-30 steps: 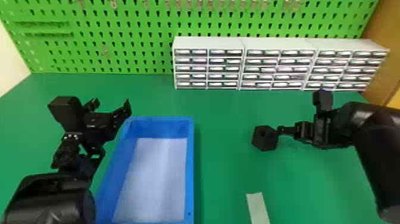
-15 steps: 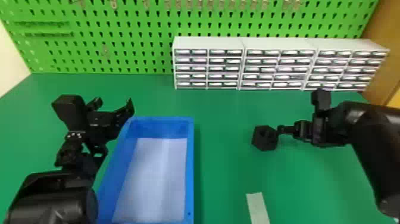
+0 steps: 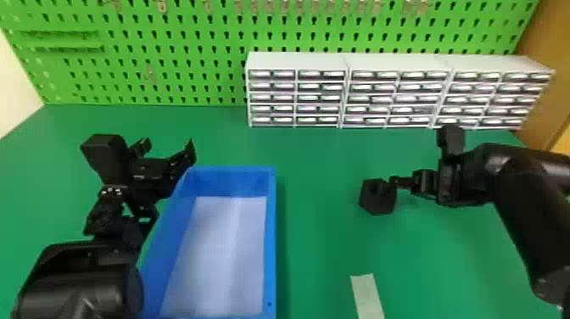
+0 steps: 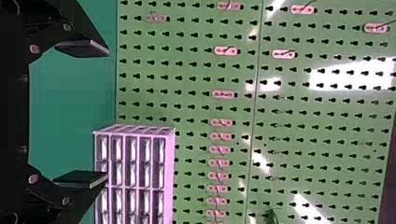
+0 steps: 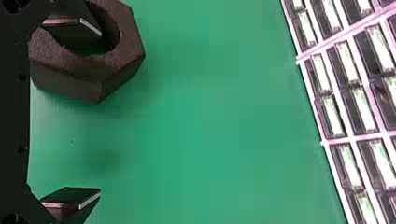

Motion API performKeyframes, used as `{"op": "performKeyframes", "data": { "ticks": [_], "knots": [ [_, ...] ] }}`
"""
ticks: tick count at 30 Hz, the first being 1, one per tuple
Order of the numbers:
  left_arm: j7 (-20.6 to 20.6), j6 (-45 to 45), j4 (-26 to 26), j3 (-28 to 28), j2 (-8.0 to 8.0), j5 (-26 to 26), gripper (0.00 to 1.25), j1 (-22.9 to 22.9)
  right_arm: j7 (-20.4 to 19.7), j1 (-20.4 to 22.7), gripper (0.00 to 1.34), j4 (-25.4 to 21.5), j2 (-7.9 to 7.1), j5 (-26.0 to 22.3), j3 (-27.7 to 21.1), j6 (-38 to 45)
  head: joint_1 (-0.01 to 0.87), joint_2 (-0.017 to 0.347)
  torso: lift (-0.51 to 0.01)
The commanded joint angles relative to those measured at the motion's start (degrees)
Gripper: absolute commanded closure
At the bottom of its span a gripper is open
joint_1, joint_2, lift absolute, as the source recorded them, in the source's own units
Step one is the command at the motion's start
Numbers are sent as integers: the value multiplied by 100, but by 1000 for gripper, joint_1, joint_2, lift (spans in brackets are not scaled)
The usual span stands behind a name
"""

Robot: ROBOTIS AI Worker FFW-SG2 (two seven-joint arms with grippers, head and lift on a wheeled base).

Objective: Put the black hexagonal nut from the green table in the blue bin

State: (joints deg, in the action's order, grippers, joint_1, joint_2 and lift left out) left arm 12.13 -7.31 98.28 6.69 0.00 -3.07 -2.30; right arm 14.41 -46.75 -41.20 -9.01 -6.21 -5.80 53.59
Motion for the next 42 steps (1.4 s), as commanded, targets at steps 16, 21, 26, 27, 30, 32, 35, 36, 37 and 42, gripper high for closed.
{"op": "performKeyframes", "data": {
  "ticks": [16,21,26,27,30,32,35,36,37,42],
  "knots": [
    [0,63,-46,-19,-15,-18,334,-43,0,167,196,192,66,-153,-26,-103,686,51,-97],
    [0,72,-46,-19,-15,-27,334,-34,0,193,719,192,57,-179,-79,-156,686,51,-97],
    [0,72,-46,-19,-15,-35,334,-34,0,193,845,183,57,-170,-53,-138,686,51,-97],
    [0,81,-46,-10,-15,-35,334,-25,0,193,846,183,48,-170,-44,-138,686,51,-97],
    [0,90,-46,-10,-15,-44,334,-16,0,193,914,183,48,-179,-61,-112,686,51,-97],
    [0,90,-46,-10,-15,-44,334,-16,0,193,953,183,48,-179,-79,-94,686,51,-97],
    [0,90,-46,-10,-15,-44,334,-16,0,228,973,139,48,-170,-88,-94,686,51,-97],
    [0,90,-46,-10,-15,-44,334,-16,0,237,996,121,48,-170,-88,-94,686,51,-97],
    [0,90,-46,-1,-15,-44,334,-7,0,237,1027,112,48,-170,-88,-94,686,51,-97],
    [0,90,-46,-10,-15,-53,334,1,0,290,1033,25,22,-205,-26,-94,686,51,-97]
  ]
}}
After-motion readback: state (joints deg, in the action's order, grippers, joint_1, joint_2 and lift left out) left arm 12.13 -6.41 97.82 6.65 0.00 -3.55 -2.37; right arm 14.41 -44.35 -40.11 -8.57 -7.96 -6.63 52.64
